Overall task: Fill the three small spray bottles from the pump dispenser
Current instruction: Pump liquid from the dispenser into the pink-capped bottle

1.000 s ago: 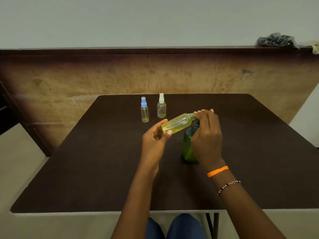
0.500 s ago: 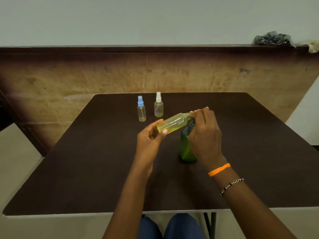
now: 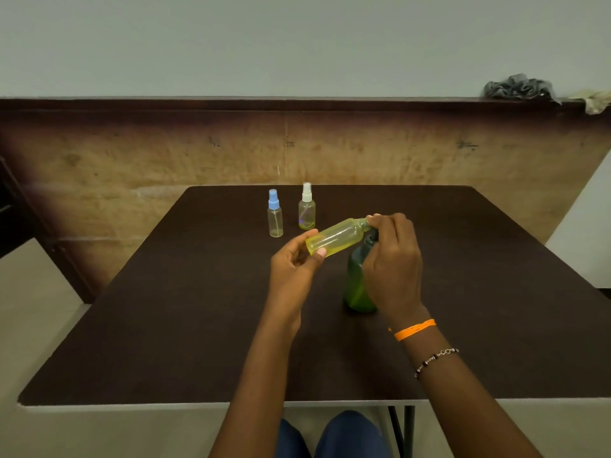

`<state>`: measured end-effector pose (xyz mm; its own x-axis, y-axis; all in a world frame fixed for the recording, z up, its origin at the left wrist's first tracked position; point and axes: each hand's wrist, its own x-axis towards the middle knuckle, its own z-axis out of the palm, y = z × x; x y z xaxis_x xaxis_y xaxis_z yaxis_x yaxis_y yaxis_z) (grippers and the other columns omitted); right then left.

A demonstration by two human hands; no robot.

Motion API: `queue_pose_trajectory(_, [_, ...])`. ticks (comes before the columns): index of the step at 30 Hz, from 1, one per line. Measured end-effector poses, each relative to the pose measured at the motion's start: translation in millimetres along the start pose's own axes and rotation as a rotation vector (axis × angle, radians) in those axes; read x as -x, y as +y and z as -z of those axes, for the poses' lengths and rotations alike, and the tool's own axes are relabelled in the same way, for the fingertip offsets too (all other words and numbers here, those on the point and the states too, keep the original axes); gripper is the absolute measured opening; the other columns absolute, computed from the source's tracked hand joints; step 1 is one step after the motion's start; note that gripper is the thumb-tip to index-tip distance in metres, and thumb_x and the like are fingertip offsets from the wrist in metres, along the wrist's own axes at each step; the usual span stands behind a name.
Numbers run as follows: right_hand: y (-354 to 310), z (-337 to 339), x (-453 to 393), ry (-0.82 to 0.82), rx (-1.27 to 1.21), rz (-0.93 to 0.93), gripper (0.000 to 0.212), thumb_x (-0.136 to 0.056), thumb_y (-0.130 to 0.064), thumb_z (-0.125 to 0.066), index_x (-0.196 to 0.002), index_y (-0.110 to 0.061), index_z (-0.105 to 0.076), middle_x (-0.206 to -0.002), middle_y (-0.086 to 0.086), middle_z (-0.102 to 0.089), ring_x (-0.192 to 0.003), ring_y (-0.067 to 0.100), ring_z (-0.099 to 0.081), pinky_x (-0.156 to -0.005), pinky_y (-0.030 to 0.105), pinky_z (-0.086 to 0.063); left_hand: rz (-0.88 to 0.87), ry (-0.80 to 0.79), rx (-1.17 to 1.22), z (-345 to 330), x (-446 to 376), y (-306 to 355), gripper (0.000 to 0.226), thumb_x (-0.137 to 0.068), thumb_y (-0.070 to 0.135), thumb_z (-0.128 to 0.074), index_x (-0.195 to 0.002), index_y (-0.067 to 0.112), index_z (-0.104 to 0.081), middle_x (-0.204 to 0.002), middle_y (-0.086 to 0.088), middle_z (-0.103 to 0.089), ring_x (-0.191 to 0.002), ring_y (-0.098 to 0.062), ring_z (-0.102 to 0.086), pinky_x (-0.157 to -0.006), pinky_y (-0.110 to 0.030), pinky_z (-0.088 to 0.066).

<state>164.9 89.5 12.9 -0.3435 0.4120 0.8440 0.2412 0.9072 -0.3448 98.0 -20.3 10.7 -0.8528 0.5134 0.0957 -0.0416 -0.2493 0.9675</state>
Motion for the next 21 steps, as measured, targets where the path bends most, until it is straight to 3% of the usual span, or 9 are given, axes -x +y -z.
queue_pose_trajectory(4, [6, -6, 9, 0.024, -0.005, 0.015, 0.035, -0.081, 0.001, -0.036, -0.104, 0.005, -0.062, -0.097, 0.018, -0.06, -0.093, 0.025, -0.048, -0.083, 0.04, -0.051, 0.016, 0.005, -0.005, 0, 1, 0, 0.034, -0.087, 0.0, -0.057, -0.117, 0.016, -0.06, -0.106, 0.004, -0.066, -0.107, -0.012, -0.061, -0.098, -0.031, -0.047])
queue_pose_trajectory(11, [-1, 8, -11, -0.085, 0.055, 0.032, 0.035, -0.077, -0.009, -0.032, -0.092, 0.001, -0.063, -0.09, 0.013, -0.06, -0.094, 0.023, -0.043, -0.072, 0.039, -0.05, 0.007, -0.011, 0.007, 2, 2, 4, 0.031, -0.087, 0.001, -0.059, -0.111, 0.019, -0.061, -0.104, 0.004, -0.066, -0.104, -0.01, -0.062, -0.096, -0.03, -0.048])
queue_pose_trajectory(21, [0, 1, 6, -0.048, 0.092, -0.014, 0.04, -0.075, -0.006, -0.036, -0.105, -0.004, -0.062, -0.099, 0.01, -0.06, -0.094, 0.023, -0.046, -0.072, 0.036, -0.05, 0.027, 0.005, 0.023, -1, 3, -3, 0.034, -0.087, 0.0, -0.059, -0.117, 0.015, -0.059, -0.106, 0.005, -0.066, -0.105, -0.01, -0.061, -0.092, -0.026, -0.049])
